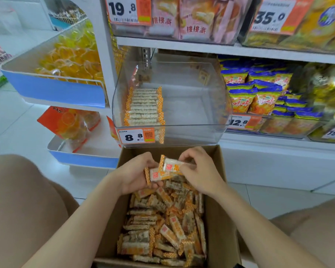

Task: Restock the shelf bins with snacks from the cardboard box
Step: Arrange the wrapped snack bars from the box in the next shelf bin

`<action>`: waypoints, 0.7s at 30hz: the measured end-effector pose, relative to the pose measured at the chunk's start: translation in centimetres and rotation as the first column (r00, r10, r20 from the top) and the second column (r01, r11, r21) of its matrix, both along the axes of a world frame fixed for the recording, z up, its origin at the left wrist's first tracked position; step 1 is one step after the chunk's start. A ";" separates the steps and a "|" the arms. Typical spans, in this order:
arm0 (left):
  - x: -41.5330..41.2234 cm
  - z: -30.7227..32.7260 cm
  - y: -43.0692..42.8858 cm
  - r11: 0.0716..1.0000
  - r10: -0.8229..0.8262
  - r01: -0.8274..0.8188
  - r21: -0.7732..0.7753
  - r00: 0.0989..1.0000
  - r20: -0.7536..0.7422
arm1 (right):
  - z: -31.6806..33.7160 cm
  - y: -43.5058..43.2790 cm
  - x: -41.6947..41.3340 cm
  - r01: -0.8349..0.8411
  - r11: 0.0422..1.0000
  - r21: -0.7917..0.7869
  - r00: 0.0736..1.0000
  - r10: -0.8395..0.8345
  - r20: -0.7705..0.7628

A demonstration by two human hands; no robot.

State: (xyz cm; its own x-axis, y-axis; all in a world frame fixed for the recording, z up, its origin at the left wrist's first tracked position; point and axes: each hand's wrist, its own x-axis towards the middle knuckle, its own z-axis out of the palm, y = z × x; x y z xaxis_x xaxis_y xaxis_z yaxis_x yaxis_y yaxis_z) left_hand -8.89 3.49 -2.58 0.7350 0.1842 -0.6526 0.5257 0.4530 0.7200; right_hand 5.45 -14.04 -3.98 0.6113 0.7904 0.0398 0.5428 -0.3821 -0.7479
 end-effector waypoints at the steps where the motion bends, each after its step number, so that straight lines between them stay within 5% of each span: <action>1: -0.1 0.8 -0.1 1.000 -0.003 0.003 0.006 1.000 0.010 | 0.3 0.0 0.0 -0.050 0.999 0.017 0.998 0.049 0.031; 4: -0.6 3.1 -0.2 0.949 -0.182 0.154 0.275 0.980 0.080 | 2.0 0.0 -0.3 -0.176 0.983 0.046 0.981 0.172 0.088; 7: -1.5 6.6 -0.1 0.701 -0.389 0.285 0.653 0.921 0.015 | 4.4 0.1 -0.6 -0.232 0.973 -0.017 0.953 0.231 0.195; 12: -2.1 11.2 1.3 0.477 -0.442 0.210 0.854 0.897 0.026 | 8.2 0.8 -0.3 -0.267 0.959 -0.093 0.817 0.277 0.506; 16: -1.9 13.1 3.4 0.375 -0.307 -0.113 0.920 0.921 0.238 | 10.6 2.0 1.9 -0.257 0.966 -0.032 0.803 0.232 0.549; 18: -1.5 13.3 4.8 0.234 -0.197 -0.280 0.931 0.924 0.327 | 11.6 3.1 4.0 -0.206 0.978 -0.014 0.795 0.176 0.580; 21: -0.5 12.2 6.8 0.026 -0.054 -0.274 0.961 0.960 0.275 | 12.6 5.3 7.2 -0.193 0.980 -0.050 0.852 0.193 0.487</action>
